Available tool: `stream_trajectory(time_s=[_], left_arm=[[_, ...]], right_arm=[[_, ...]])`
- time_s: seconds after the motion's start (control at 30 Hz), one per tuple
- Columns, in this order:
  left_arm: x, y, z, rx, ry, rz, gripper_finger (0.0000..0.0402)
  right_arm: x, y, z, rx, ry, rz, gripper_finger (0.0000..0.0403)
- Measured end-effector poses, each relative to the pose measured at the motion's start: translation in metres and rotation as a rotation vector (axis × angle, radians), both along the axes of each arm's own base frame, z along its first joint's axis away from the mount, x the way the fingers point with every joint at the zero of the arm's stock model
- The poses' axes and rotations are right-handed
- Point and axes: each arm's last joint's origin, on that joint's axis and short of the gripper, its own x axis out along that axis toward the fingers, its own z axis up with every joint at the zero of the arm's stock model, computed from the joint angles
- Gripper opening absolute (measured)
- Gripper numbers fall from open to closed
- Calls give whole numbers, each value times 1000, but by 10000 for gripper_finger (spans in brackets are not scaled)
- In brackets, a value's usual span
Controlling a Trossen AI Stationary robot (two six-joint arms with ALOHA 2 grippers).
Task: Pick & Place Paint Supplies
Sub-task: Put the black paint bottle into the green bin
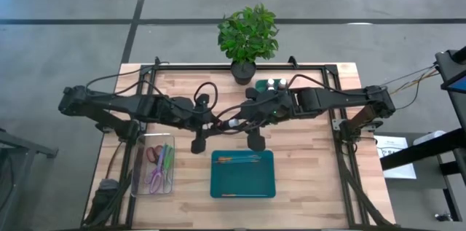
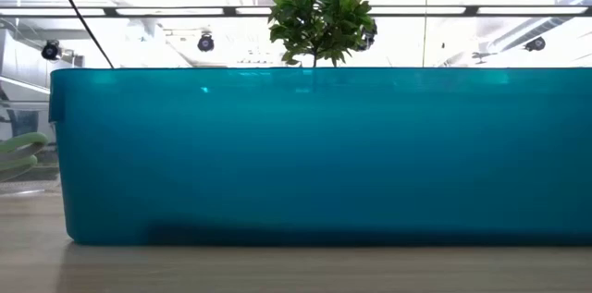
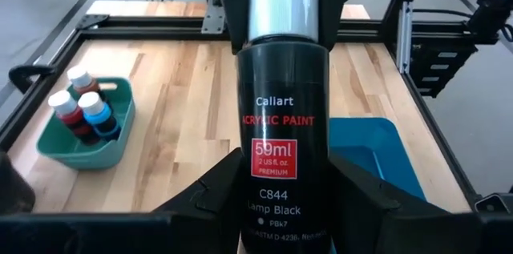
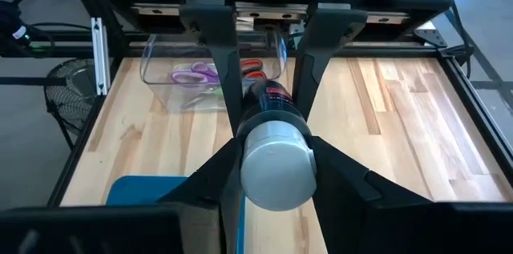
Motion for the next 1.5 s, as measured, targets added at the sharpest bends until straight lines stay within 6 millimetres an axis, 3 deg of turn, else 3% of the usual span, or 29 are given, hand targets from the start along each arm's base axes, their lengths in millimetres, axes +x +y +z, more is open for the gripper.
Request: stream_trajectory(time_s=[0.37, 0.77, 1.0, 1.2, 1.33, 1.5], left_arm=[[-7, 1, 0, -58, 46, 39, 157], [-13, 1, -2, -163, 94, 81, 312], [-24, 3, -17, -125, 268, 90, 359], [-33, 4, -24, -125, 385, 119, 363], [-37, 5, -28, -138, 443, 148, 363], [-39, 5, -29, -150, 461, 164, 363]], right_arm=[[-1, 0, -1, 4, 8, -7, 110], [-14, -2, 7, -1, 17, -3, 110], [-34, -4, 13, 39, 85, -39, 110], [-69, -11, 20, 98, 201, -178, 110], [-91, -18, 13, 113, 363, -293, 110], [-111, -39, 9, 207, 514, -433, 110]])
